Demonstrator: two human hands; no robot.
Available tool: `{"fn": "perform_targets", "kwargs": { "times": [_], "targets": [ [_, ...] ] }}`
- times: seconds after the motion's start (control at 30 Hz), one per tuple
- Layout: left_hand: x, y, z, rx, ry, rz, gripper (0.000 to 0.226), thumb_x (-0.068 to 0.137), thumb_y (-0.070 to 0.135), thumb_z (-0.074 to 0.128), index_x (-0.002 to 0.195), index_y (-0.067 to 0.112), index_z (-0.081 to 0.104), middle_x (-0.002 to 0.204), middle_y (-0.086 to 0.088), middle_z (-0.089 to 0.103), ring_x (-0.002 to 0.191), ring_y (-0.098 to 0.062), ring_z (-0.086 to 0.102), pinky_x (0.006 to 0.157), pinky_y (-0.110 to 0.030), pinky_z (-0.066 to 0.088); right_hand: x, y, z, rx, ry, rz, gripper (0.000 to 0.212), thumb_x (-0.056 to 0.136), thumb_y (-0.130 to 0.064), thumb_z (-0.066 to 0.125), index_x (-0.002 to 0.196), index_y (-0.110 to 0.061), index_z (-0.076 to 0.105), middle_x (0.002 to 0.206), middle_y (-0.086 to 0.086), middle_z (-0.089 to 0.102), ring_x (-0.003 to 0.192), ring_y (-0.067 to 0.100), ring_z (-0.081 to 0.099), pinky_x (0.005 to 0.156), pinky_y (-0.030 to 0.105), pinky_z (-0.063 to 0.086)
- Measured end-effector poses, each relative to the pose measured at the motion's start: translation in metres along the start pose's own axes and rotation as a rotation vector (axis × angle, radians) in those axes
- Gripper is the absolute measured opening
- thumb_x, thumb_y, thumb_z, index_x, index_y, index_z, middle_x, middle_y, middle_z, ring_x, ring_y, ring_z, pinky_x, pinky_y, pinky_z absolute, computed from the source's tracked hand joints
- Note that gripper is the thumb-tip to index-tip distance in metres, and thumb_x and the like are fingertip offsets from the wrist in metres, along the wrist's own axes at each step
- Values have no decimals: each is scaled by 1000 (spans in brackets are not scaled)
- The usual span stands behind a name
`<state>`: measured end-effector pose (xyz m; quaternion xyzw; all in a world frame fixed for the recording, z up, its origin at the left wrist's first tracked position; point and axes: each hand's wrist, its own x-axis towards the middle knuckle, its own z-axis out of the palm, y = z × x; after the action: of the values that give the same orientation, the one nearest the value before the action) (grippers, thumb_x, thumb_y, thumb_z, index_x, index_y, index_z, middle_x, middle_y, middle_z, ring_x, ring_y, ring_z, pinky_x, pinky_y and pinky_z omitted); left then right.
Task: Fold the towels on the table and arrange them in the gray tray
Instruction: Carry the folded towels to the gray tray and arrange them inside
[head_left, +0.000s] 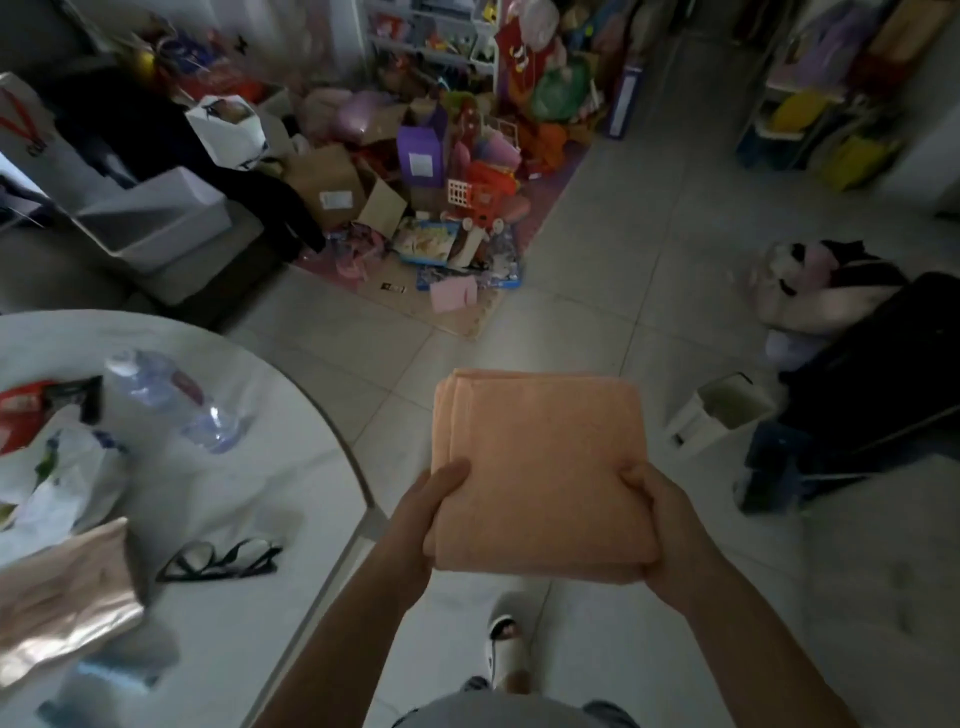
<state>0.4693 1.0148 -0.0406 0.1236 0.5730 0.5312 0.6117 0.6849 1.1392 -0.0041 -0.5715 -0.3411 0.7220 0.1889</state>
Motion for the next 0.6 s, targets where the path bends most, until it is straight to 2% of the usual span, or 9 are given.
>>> {"fn": "perform_targets", "kwargs": {
  "times": [0.1,0.2,0.33,0.43,0.53,0.6],
  "targets": [
    [52,42,0,-55,10,19,72,75,56,74,127,8,64,117,-15,73,106,-28,71,77,-33,57,55,-51,17,-6,-24,-16,23,89,-34,56,92,-21,74,85,5,79,73,23,74,73,39,54],
    [107,88,-9,-92,81,49,70,77,56,73,128,9,63,120,-15,71,111,-30,68,84,-38,55,119,-104,47,-6,-99,-21,27,91,-34,54,101,-18,74,86,5,79,69,19,74,67,35,54],
    [178,152,-34,-153,145,114,53,84,51,64,118,12,72,120,-17,71,110,-29,69,78,-30,58,210,-173,107,-80,-230,-6,31,93,-33,51,106,-15,72,87,7,78,69,20,75,55,31,56],
    [225,207,-52,-162,223,139,59,85,53,59,126,11,65,122,-16,70,115,-30,66,89,-38,55,281,-230,157,-168,-314,1,31,93,-36,50,107,-18,71,91,6,79,72,20,75,52,29,55],
    [263,254,-74,-256,291,156,61,84,54,58,127,11,63,120,-15,71,113,-29,67,87,-37,57,339,-282,214,-258,-399,34,32,92,-39,50,107,-19,71,93,6,79,74,21,76,53,31,55],
    [283,285,-92,-311,358,171,60,86,54,58,129,12,61,120,-13,72,111,-28,68,84,-36,58,372,-314,259,-310,-452,42,32,92,-38,51,105,-20,73,95,7,78,78,22,76,60,32,55]
  ]
}}
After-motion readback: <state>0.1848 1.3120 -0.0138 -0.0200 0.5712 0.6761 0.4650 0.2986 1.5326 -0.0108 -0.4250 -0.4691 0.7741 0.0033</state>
